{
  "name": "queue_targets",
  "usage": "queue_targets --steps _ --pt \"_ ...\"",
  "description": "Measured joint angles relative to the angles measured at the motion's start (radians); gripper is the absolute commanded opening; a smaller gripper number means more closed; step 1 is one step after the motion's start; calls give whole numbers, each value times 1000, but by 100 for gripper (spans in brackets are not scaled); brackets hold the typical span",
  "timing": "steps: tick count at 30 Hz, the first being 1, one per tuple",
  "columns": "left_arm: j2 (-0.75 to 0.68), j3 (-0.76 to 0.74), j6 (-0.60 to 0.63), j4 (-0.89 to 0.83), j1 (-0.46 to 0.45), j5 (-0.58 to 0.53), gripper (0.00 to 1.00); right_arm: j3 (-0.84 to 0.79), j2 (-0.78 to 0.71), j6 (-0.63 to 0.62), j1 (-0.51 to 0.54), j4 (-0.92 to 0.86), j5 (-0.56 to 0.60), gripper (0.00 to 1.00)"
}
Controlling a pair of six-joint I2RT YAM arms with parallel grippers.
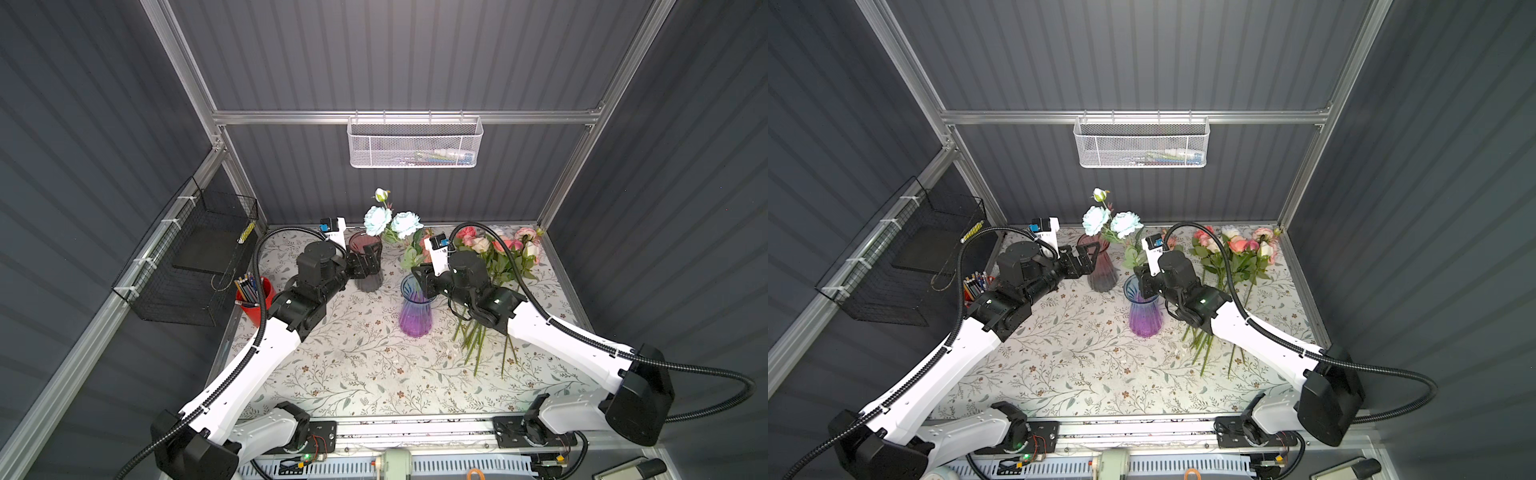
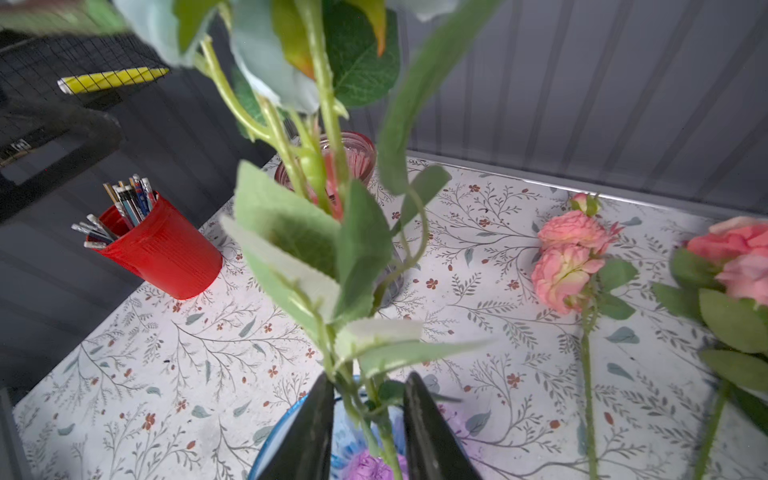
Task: Arrange the flowers into the vase
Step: 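Move the white rose over the blue-purple vase and lower its stem in, then open the right gripper and move it back toward the flower bunch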
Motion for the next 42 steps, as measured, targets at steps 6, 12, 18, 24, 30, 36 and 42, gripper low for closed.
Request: queue_targets --steps 6,12,18,24,30,36,42 --pt "0 0 0 0 0 0 99 -3 -31 7 0 -19 7 44" --pt "0 0 3 -1 0 0 99 -3 -90 12 0 -34 15 52" --pt "-9 0 10 0 0 -1 100 -2 -129 10 0 -68 42 54" --pt "-11 0 12 0 0 -1 99 0 -156 3 0 -89 71 57" --pt "-15 0 20 -1 0 -1 99 3 -215 7 0 -113 98 58" --pt "-16 0 27 -1 0 0 99 3 -316 27 -19 -129 160 51" --pt "-10 5 27 -3 0 58 97 -10 -273 109 -187 -174 169 40"
